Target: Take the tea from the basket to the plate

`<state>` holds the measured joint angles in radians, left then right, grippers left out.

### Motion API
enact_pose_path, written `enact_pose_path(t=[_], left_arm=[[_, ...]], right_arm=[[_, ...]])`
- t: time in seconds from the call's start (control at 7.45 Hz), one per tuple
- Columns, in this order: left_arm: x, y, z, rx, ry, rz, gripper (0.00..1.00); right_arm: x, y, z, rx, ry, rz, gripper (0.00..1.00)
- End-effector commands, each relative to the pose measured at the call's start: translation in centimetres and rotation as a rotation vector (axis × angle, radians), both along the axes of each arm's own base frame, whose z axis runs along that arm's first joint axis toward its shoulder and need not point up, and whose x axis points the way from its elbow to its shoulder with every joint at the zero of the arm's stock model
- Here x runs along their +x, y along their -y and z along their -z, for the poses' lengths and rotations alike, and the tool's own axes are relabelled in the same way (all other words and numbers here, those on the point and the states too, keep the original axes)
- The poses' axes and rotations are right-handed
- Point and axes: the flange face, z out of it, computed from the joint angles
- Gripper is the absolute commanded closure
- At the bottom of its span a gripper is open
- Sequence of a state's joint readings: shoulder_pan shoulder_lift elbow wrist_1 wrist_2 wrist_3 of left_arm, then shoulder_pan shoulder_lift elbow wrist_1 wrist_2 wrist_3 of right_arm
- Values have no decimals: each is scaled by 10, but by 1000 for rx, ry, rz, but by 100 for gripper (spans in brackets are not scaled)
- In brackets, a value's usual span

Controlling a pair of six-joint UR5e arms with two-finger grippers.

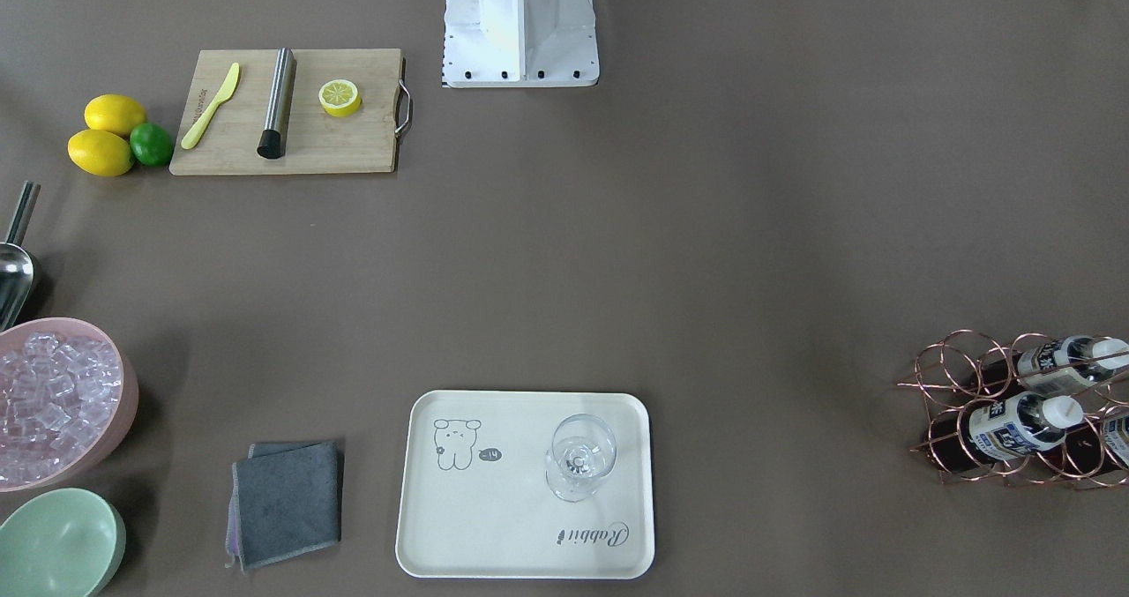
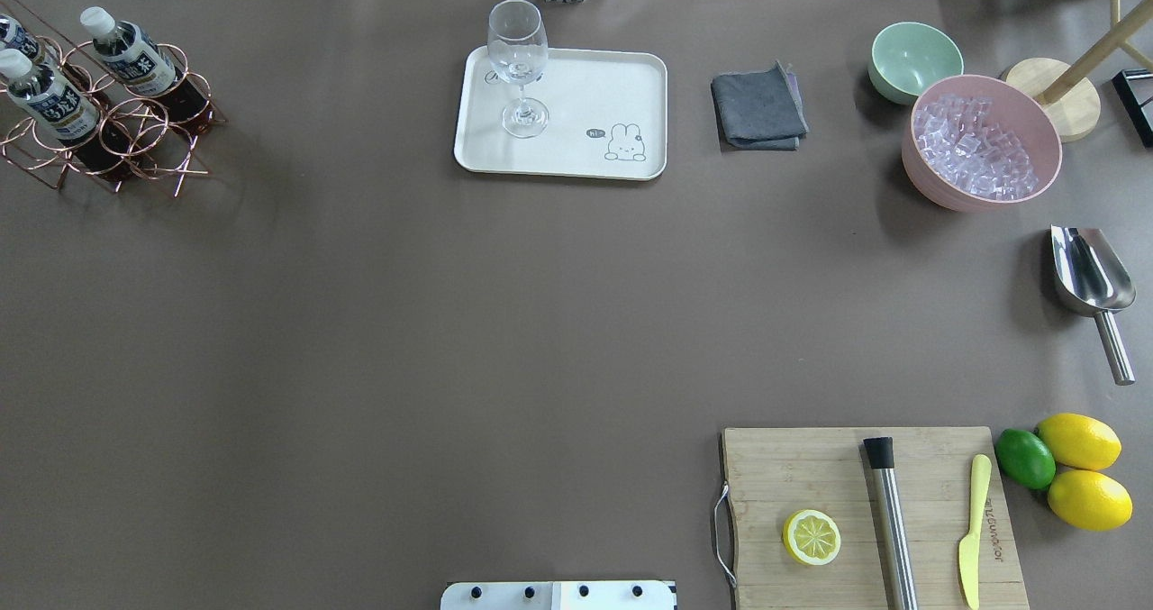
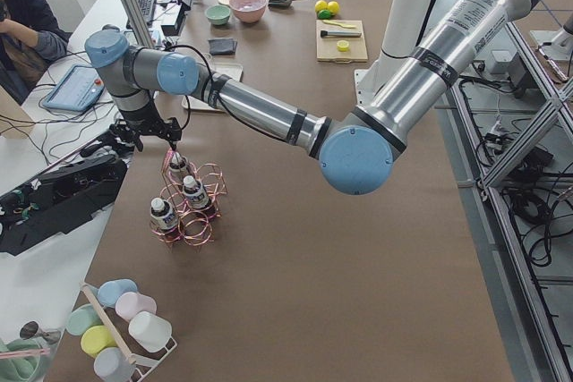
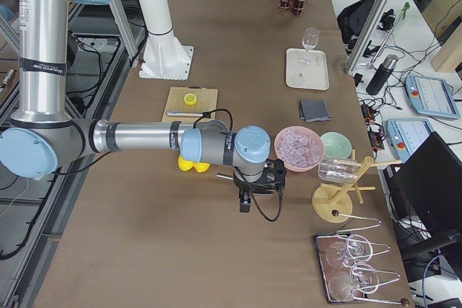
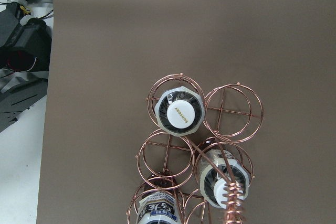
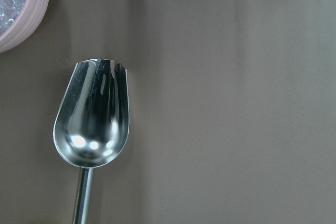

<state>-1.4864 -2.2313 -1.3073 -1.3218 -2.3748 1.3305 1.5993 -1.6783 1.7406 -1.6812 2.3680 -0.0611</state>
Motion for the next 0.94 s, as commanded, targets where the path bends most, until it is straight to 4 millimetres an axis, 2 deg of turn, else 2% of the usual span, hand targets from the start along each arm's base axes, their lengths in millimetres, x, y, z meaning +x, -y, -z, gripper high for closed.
enact_pose_path(t=[0.0,0.13,0.4,0.54,0.67,0.81], left_arm=[[2,-16,-42,42,-26,-15,9],[-2,-24,-43,47,-33,-9,9],[-1,-26,-43,52,-46,-15,11],[-2,-31,-46,52,-46,-15,23],[-2,-37,-46,58,-47,-15,38],[-3,-39,-45,62,-47,-14,94]], right_arm=[[1,0,-2,-1,-19,2,0],[11,-1,-3,-3,-19,-19,0],[26,-10,-1,14,-5,-57,0],[26,-6,-2,7,-2,-63,0],[27,-5,1,18,-1,-61,0],[26,-5,1,17,1,-61,0]])
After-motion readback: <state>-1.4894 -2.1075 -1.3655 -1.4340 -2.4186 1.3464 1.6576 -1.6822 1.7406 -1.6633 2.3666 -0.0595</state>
